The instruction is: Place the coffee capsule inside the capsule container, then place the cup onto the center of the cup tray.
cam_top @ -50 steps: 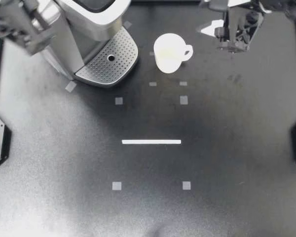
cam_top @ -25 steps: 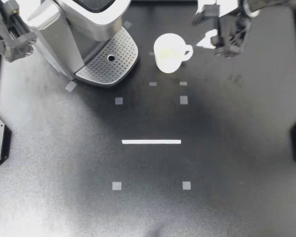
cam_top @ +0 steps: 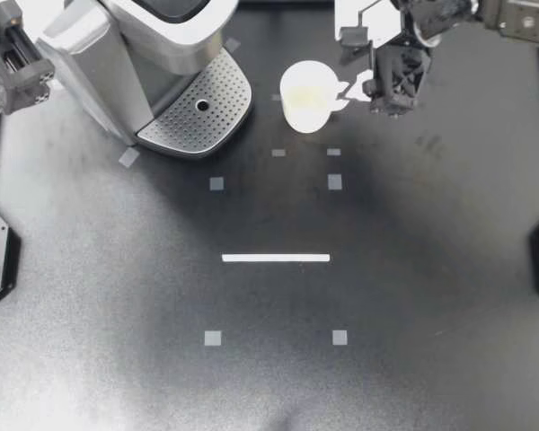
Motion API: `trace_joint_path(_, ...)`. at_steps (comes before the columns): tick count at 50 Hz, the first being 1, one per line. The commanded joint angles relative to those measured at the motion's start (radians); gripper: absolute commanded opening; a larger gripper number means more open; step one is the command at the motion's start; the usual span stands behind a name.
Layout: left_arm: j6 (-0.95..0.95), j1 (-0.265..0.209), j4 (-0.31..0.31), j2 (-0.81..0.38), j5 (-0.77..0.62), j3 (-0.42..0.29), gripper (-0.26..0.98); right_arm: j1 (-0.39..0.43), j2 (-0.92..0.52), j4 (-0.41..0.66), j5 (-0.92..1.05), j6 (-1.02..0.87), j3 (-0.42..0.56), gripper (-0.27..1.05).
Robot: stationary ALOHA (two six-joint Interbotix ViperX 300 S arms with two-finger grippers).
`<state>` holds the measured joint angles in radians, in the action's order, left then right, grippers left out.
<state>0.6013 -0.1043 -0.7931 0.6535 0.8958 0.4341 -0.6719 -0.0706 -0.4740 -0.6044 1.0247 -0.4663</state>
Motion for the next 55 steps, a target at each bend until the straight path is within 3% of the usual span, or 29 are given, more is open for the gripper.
trace_joint_path(1, 0.002, 0.000, -0.005, 0.005, -0.008, -0.014, 0.13, -0.008, 0.003, 0.005, 0.014, 0.002, 0.009, 0.64)
trace_joint_path(33, 0.005, 0.002, -0.005, 0.005, -0.009, -0.006, 0.13, -0.008, -0.075, 0.018, 0.044, 0.003, 0.008, 0.62)
trace_joint_path(55, 0.005, 0.002, -0.006, 0.005, -0.009, 0.003, 0.13, -0.009, -0.081, 0.020, 0.080, 0.005, 0.005, 0.33)
